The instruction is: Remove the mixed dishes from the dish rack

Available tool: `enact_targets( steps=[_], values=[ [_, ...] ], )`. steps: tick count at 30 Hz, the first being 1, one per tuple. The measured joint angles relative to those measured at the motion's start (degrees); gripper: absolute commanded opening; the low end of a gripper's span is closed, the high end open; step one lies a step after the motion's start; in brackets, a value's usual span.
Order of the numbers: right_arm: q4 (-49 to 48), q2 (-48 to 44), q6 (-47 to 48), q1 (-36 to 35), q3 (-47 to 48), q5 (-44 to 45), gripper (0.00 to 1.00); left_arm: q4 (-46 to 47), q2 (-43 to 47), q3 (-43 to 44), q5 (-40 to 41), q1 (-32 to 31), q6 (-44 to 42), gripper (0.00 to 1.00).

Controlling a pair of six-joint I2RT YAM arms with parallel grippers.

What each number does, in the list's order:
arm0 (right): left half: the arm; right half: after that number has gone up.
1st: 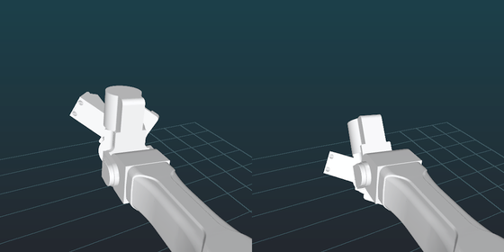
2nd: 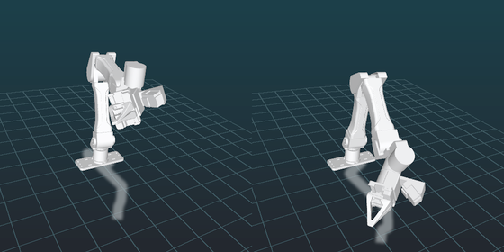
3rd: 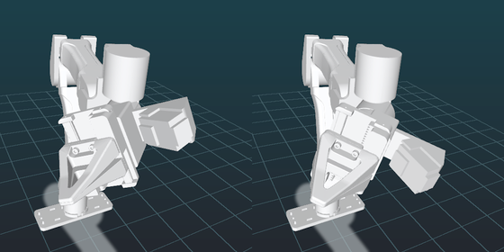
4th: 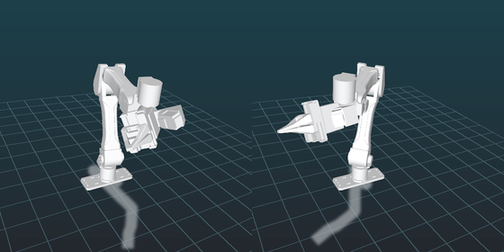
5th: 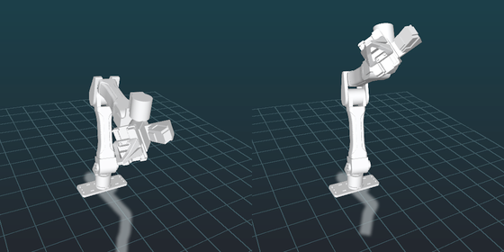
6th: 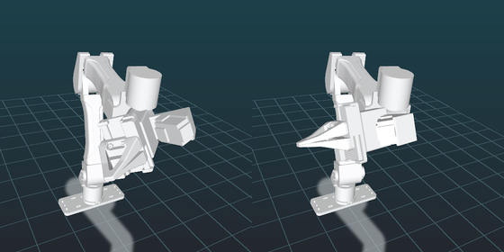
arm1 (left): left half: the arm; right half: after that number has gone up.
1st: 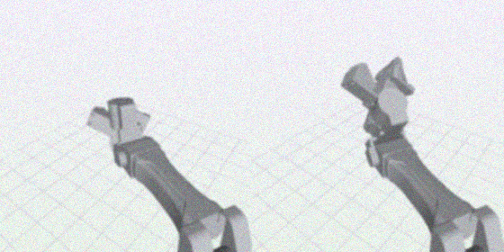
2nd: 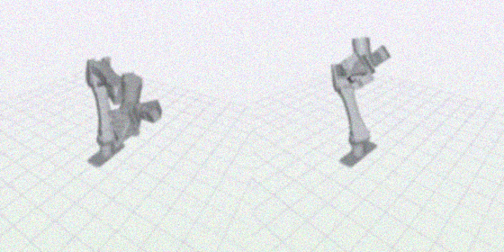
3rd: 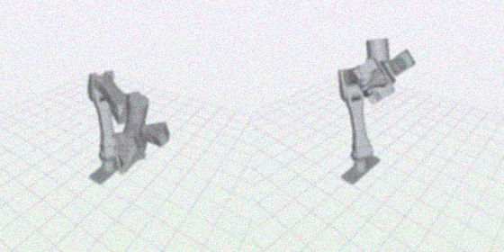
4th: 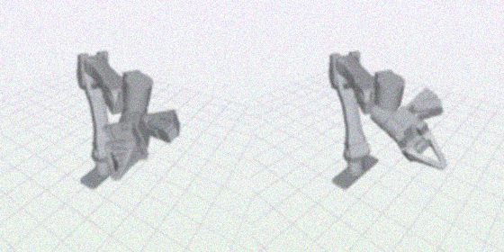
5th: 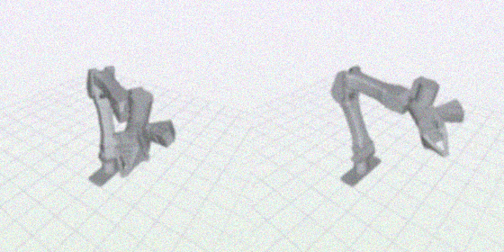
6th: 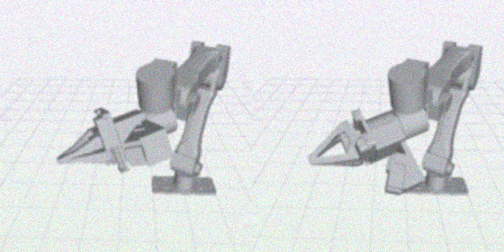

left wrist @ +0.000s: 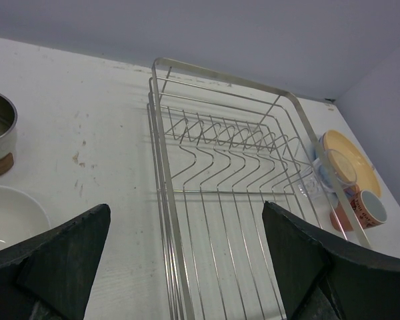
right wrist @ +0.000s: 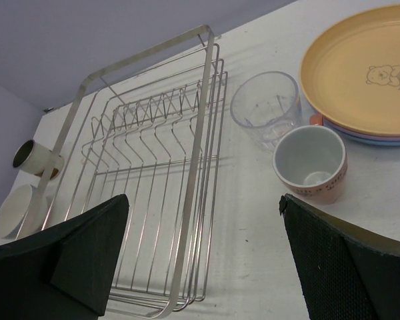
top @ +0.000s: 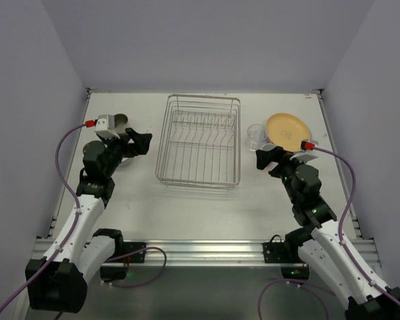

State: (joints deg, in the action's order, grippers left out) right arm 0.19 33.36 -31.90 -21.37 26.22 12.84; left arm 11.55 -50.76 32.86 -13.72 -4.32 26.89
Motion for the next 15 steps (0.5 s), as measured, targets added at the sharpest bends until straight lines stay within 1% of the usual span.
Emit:
enact_targets(
  steps=[15],
  values=[
    [-0.07, -1.27, 0.00, 0.00, -0.26, -0.24, 0.99, -0.04, 0.00, 0.00, 0.04, 0.00, 0.02, 1.00]
  ],
)
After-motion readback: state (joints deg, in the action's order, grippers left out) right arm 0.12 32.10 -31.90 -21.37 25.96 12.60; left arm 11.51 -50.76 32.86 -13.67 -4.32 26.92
